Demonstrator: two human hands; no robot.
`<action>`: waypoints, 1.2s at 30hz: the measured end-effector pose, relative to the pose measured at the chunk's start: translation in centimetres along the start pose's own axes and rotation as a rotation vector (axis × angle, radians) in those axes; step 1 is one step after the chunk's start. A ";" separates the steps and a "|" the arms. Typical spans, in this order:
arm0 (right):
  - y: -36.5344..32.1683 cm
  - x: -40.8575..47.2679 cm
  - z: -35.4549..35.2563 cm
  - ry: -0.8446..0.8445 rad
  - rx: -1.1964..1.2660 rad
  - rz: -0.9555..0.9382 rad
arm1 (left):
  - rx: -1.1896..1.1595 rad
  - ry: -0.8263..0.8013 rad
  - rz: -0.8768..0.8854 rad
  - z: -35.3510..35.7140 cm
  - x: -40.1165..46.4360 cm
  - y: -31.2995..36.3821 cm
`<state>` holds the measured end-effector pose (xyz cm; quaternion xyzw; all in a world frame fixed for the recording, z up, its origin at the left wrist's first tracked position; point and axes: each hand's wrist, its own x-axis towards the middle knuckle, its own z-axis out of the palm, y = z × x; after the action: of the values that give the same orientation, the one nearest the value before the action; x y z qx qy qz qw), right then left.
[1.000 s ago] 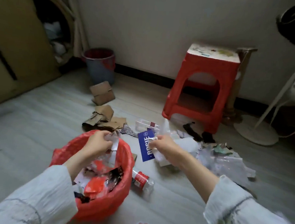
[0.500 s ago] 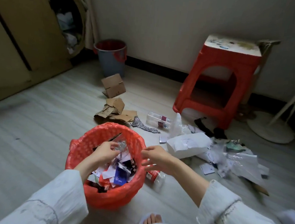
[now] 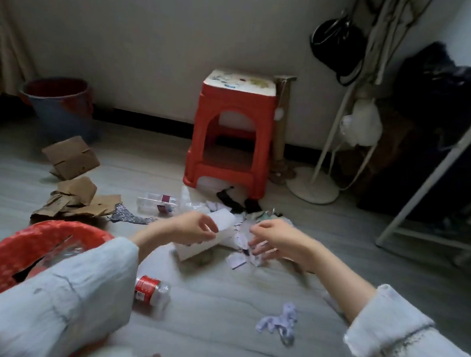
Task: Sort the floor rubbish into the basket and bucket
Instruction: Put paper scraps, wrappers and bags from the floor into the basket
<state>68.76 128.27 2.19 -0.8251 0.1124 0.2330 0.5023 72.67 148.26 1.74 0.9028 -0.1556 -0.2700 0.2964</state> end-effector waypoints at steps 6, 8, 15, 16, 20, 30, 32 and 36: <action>10.1 0.0 -9.8 0.200 0.059 0.133 | 0.262 -0.106 0.163 7.6 7.9 7.8; 15.0 1.1 -11.6 0.258 0.031 0.216 | 0.267 -0.189 0.171 11.7 10.8 8.2; 28.3 6.4 -13.5 0.383 -0.275 0.361 | 0.337 -0.365 0.148 23.2 18.2 4.2; 30.0 7.7 -13.8 0.417 -0.339 0.391 | 0.342 -0.381 0.136 25.1 19.4 3.2; 34.3 10.8 -13.1 0.470 -0.532 0.419 | 0.401 -0.426 0.170 30.8 21.7 0.3; 37.0 15.4 -11.3 0.491 -0.605 0.383 | 0.539 -0.297 0.408 36.2 24.7 -2.4; 36.8 15.5 -10.9 0.480 -0.640 0.318 | 0.450 -0.304 0.367 35.6 24.6 -2.9; 35.1 16.2 -9.9 0.443 -0.507 0.219 | 0.395 -0.270 0.311 33.1 24.1 -5.0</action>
<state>70.78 103.85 -29.30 -0.9372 0.2448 0.1215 0.2169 73.56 126.56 -33.31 0.8642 -0.3800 -0.3034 0.1292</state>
